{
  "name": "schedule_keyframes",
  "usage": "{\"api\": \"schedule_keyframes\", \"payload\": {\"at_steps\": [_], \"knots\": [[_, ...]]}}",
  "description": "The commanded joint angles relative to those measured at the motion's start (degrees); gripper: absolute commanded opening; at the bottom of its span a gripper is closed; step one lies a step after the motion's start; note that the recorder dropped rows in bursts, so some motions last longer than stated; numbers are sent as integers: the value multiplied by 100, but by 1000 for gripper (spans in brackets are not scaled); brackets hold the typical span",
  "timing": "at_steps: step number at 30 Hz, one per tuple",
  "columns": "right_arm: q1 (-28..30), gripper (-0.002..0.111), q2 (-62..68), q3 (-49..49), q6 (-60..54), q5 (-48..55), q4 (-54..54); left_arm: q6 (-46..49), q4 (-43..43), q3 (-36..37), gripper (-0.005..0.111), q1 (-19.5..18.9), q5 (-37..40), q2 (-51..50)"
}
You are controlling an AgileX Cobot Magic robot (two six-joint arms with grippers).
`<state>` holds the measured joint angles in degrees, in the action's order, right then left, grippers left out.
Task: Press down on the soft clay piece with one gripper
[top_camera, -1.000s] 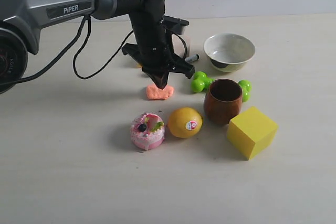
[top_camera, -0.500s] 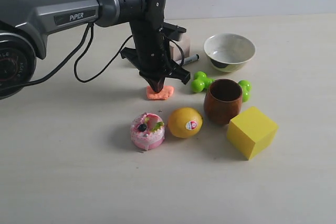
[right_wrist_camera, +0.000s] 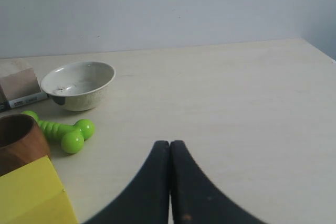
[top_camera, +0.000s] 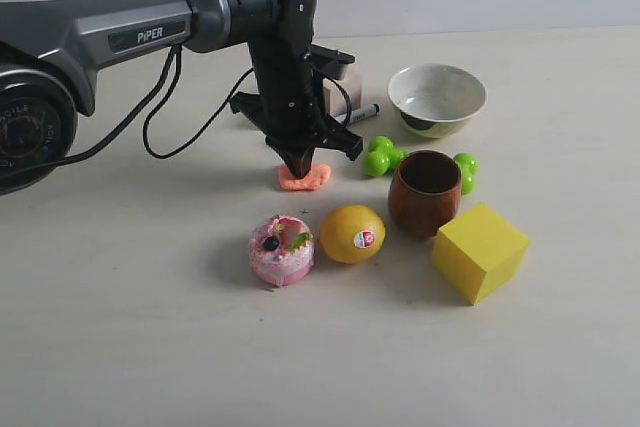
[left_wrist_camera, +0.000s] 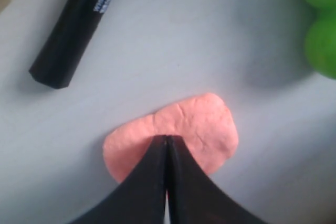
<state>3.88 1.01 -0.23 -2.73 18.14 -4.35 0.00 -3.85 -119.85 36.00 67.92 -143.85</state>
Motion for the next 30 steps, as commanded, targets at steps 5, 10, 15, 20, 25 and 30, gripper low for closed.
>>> {"api": "schedule_keyframes", "payload": {"at_steps": [5, 10, 15, 20, 25, 30], "knots": [[-25, 0, -30, 23, -29, -25, 2, -33, -144, 167, 0, 5, 204, -685], [-25, 0, -30, 23, -29, -25, 2, -33, -154, 167, 0, 116, 204, -942], [-25, 0, -30, 23, -29, -25, 2, -43, -154, 167, 0, 271, 204, -1049], [-25, 0, -30, 23, -29, -25, 2, -79, -129, 167, 0, 336, 204, -1134], [-25, 0, -30, 23, -29, -25, 2, -129, -76, 167, 0, 336, 204, -1174], [-25, 0, -30, 23, -29, -25, 2, -168, -76, 167, 0, 336, 204, -1174]]}}
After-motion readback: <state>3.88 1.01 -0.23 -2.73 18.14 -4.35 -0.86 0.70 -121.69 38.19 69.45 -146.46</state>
